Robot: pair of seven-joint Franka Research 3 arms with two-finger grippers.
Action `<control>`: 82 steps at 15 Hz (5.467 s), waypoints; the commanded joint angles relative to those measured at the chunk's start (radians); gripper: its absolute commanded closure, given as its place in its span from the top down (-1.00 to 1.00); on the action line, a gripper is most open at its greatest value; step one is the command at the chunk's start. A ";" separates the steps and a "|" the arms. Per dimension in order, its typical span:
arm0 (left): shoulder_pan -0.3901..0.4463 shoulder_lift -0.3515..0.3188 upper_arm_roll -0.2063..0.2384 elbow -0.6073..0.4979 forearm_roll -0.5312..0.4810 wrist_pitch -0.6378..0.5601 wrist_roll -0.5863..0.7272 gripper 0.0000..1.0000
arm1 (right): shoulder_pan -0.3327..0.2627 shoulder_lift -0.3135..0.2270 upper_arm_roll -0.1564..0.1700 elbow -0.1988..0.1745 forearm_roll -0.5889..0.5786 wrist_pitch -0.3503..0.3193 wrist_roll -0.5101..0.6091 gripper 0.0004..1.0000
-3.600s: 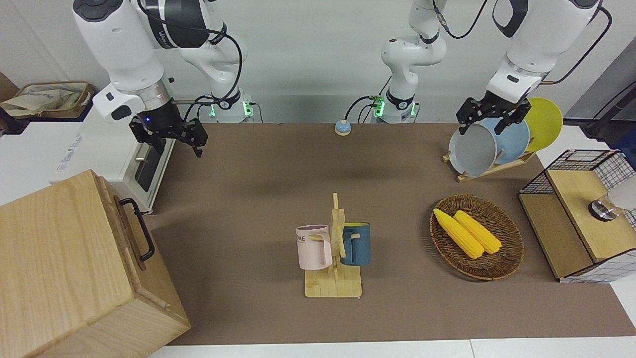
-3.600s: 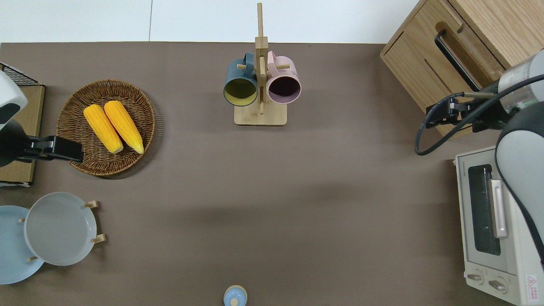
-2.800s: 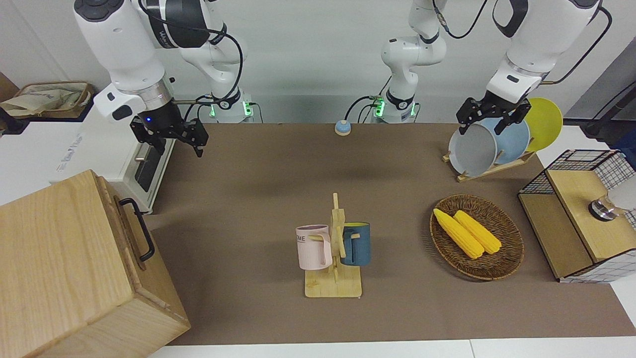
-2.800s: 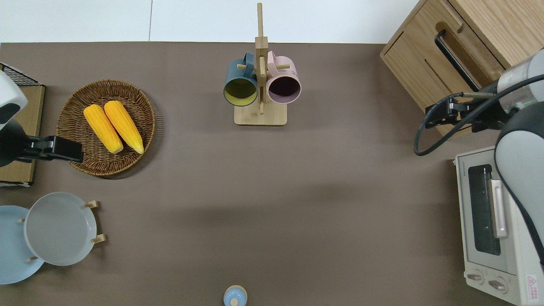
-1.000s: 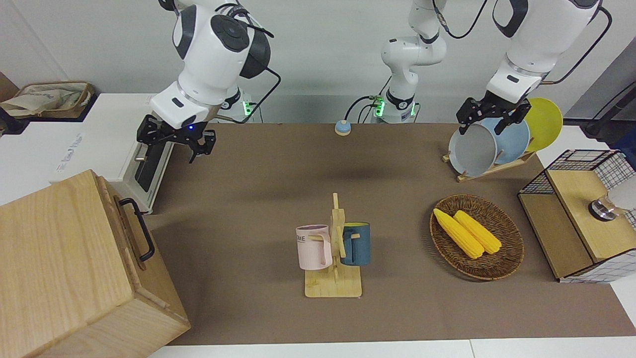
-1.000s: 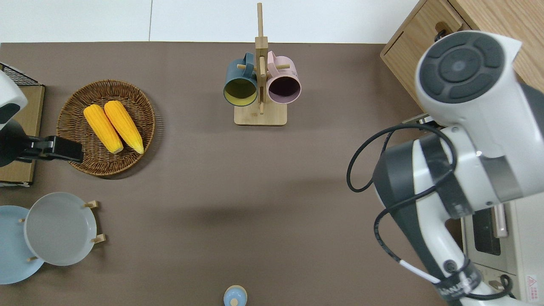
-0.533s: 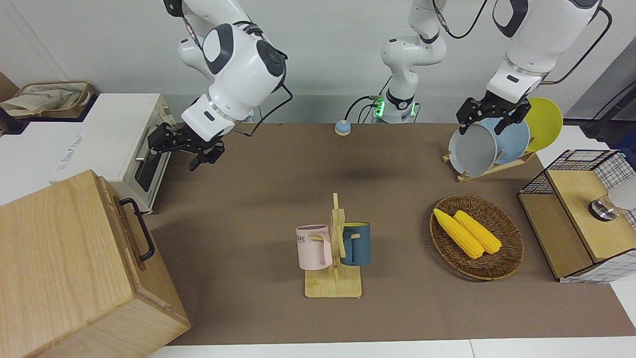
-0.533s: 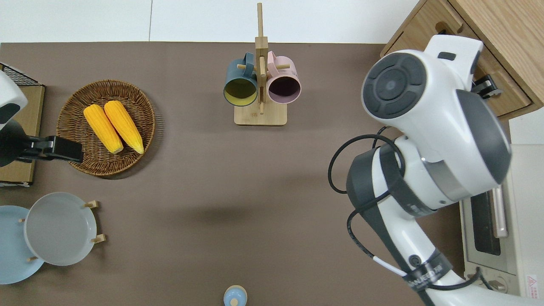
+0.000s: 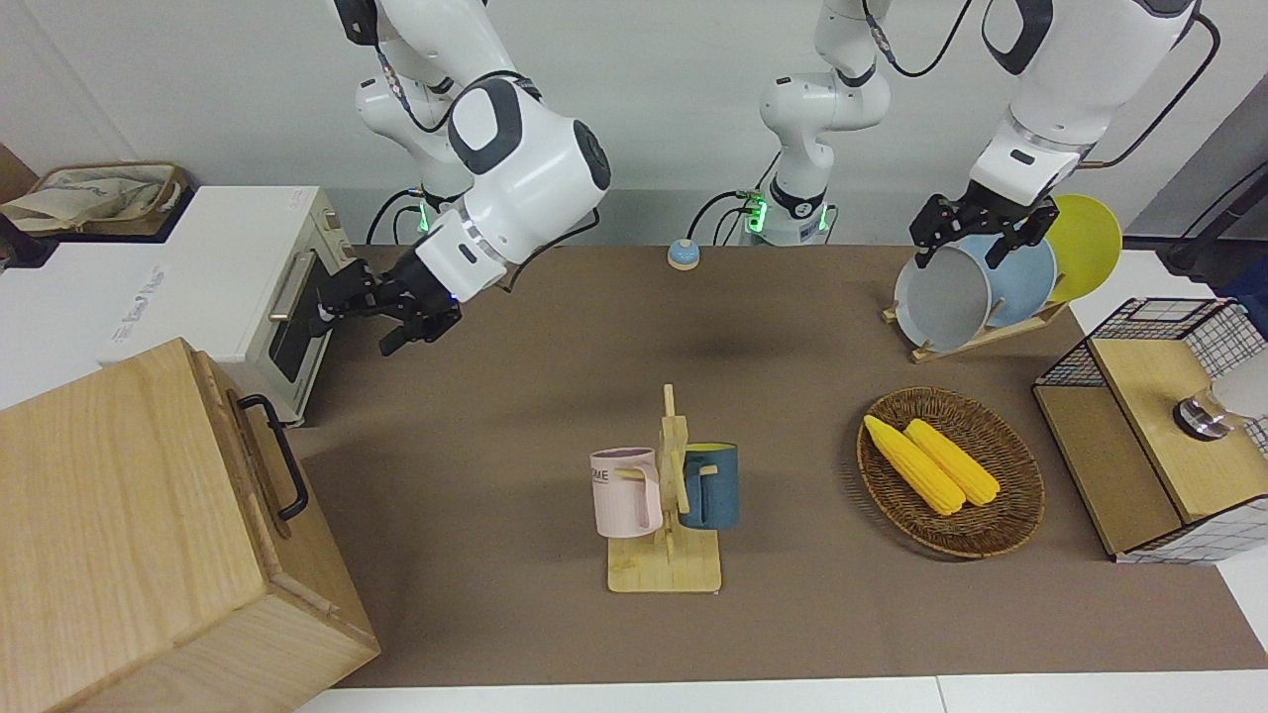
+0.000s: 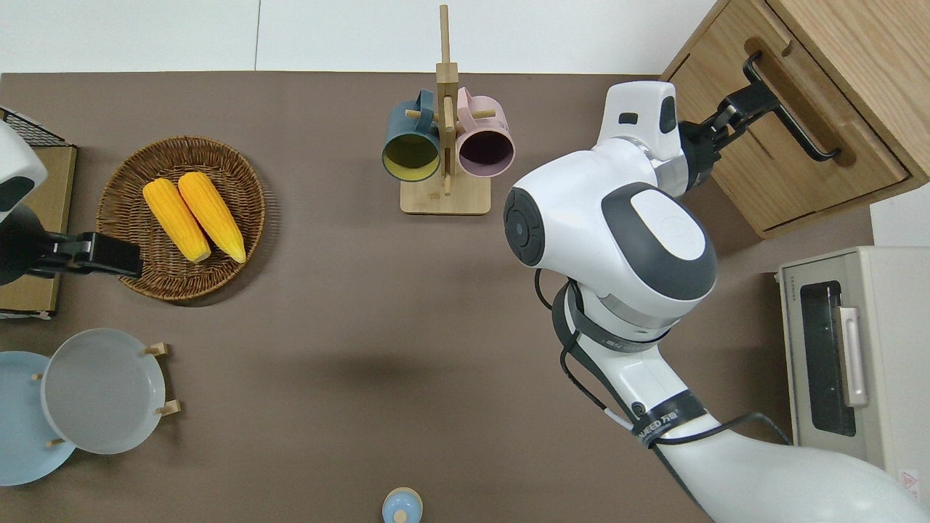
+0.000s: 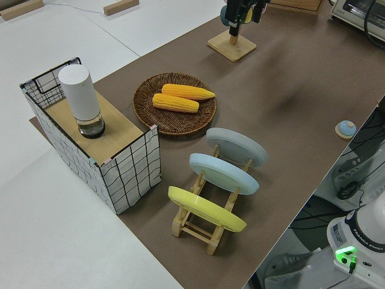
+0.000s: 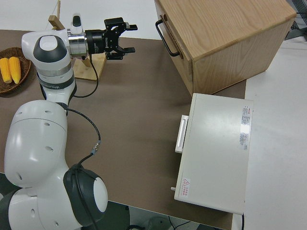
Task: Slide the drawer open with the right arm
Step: 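Close the right gripper around the drawer's black bar handle, then pull the handle toward the robot with the right gripper, sliding the drawer out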
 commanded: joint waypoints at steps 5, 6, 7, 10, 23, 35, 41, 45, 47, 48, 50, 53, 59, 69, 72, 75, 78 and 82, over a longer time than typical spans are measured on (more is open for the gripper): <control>0.005 0.011 -0.007 0.026 0.017 -0.020 0.010 0.99 | -0.013 0.059 -0.036 -0.115 -0.255 0.078 0.241 0.96; 0.005 0.011 -0.007 0.026 0.017 -0.020 0.010 0.99 | -0.016 0.060 -0.039 -0.125 -0.275 0.080 0.262 0.96; 0.005 0.011 -0.007 0.024 0.017 -0.020 0.010 0.99 | -0.016 0.059 -0.042 -0.131 -0.293 0.080 0.267 0.96; 0.005 0.011 -0.007 0.026 0.017 -0.020 0.010 0.99 | -0.028 0.059 -0.070 -0.137 -0.301 0.086 0.299 0.96; 0.005 0.011 -0.007 0.024 0.017 -0.020 0.010 0.99 | -0.056 0.060 -0.142 -0.129 -0.381 0.227 0.302 0.45; 0.005 0.011 -0.007 0.026 0.017 -0.020 0.010 0.99 | -0.039 0.065 -0.142 -0.131 -0.380 0.207 0.267 -1.00; 0.005 0.011 -0.007 0.026 0.017 -0.020 0.010 0.99 | 0.006 0.065 -0.141 -0.134 -0.378 0.145 0.250 -1.00; 0.005 0.011 -0.007 0.024 0.017 -0.020 0.010 0.99 | 0.039 0.065 -0.128 -0.136 -0.355 0.083 0.235 -1.00; 0.005 0.011 -0.007 0.024 0.017 -0.020 0.010 0.99 | 0.062 0.063 -0.121 -0.137 -0.334 0.057 0.232 -1.00; 0.005 0.011 -0.007 0.024 0.017 -0.020 0.010 0.99 | 0.075 0.063 -0.121 -0.136 -0.321 0.036 0.223 -1.00; 0.005 0.011 -0.007 0.024 0.017 -0.020 0.010 0.99 | 0.105 0.063 -0.119 -0.133 -0.283 -0.003 0.213 -1.00; 0.005 0.011 -0.007 0.026 0.017 -0.020 0.010 0.99 | 0.145 0.062 -0.118 -0.133 -0.271 -0.058 0.213 -1.00; 0.005 0.013 -0.007 0.026 0.017 -0.020 0.010 0.99 | 0.220 0.062 -0.104 -0.126 -0.214 -0.156 0.216 -1.00; 0.005 0.011 -0.007 0.024 0.017 -0.020 0.010 0.99 | 0.360 0.063 -0.104 -0.102 -0.147 -0.296 0.226 -1.00; 0.005 0.011 -0.007 0.026 0.017 -0.020 0.010 0.99 | 0.369 0.063 -0.104 -0.100 -0.140 -0.299 0.224 -1.00; 0.005 0.011 -0.007 0.026 0.017 -0.020 0.010 0.99 | 0.369 0.063 -0.104 -0.096 -0.139 -0.299 0.221 -0.42; 0.005 0.011 -0.007 0.026 0.017 -0.020 0.010 0.99 | 0.369 0.065 -0.104 -0.094 -0.136 -0.299 0.238 0.97; 0.005 0.011 -0.007 0.026 0.017 -0.020 0.010 0.99 | 0.380 0.065 -0.104 -0.094 -0.076 -0.299 0.390 0.97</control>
